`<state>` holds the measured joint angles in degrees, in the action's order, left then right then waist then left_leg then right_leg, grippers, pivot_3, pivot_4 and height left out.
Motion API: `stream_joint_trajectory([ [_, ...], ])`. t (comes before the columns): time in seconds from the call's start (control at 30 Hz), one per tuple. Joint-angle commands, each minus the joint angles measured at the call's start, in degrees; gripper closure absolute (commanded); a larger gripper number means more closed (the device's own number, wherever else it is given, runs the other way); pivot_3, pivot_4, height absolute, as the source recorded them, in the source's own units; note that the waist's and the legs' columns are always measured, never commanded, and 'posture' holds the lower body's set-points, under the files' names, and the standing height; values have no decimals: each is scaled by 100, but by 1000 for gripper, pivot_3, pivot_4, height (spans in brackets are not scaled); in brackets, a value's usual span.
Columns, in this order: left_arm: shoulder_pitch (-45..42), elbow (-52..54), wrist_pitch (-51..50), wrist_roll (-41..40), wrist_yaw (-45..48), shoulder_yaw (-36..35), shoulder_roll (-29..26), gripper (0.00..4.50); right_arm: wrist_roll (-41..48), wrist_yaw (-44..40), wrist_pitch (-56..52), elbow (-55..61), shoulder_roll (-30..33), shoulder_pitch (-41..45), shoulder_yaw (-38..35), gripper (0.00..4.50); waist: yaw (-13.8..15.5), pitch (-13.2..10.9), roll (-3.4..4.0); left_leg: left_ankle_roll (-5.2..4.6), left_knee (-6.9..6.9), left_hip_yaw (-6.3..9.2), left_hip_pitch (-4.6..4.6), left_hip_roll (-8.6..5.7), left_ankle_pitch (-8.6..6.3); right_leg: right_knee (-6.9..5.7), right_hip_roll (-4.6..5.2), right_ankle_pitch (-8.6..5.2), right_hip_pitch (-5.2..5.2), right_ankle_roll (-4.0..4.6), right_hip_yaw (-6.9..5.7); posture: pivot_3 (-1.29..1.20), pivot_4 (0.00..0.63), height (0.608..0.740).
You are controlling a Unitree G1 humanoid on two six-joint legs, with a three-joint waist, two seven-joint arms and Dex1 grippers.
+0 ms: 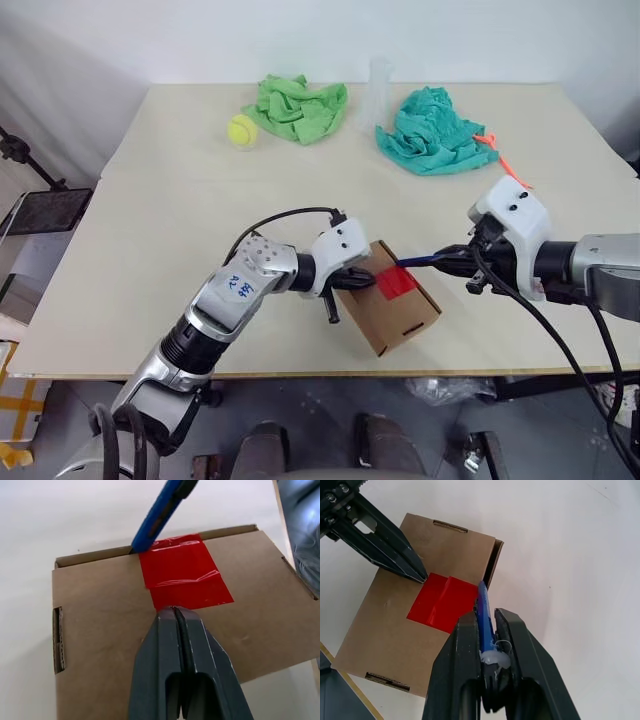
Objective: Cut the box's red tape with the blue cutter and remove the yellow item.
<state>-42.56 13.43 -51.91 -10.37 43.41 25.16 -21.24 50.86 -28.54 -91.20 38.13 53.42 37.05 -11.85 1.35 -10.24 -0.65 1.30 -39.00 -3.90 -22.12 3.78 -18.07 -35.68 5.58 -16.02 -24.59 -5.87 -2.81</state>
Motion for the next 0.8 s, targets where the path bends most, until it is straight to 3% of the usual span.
stream_joint_trajectory([
  [0.03,50,-72,-537,173,-100,470,-67,4482,273,-91,-130,15,167,61,155,4337,1,0,0,-1,0,1,0,0,0,1,0,0,1,0,-1,0,150,740],
  [0.33,-74,-182,-875,285,-466,608,-21,4482,821,155,-130,-215,532,43,463,4337,11,11,-13,-2,-1,4,7,0,-1,4,1,0,13,1,-3,0,150,740],
  [0.8,-112,-259,-960,274,-657,659,94,4482,2664,1328,-130,-914,1088,207,636,4337,21,17,-23,-2,-4,7,15,-2,-1,12,6,-5,26,11,-3,0,150,740],
])
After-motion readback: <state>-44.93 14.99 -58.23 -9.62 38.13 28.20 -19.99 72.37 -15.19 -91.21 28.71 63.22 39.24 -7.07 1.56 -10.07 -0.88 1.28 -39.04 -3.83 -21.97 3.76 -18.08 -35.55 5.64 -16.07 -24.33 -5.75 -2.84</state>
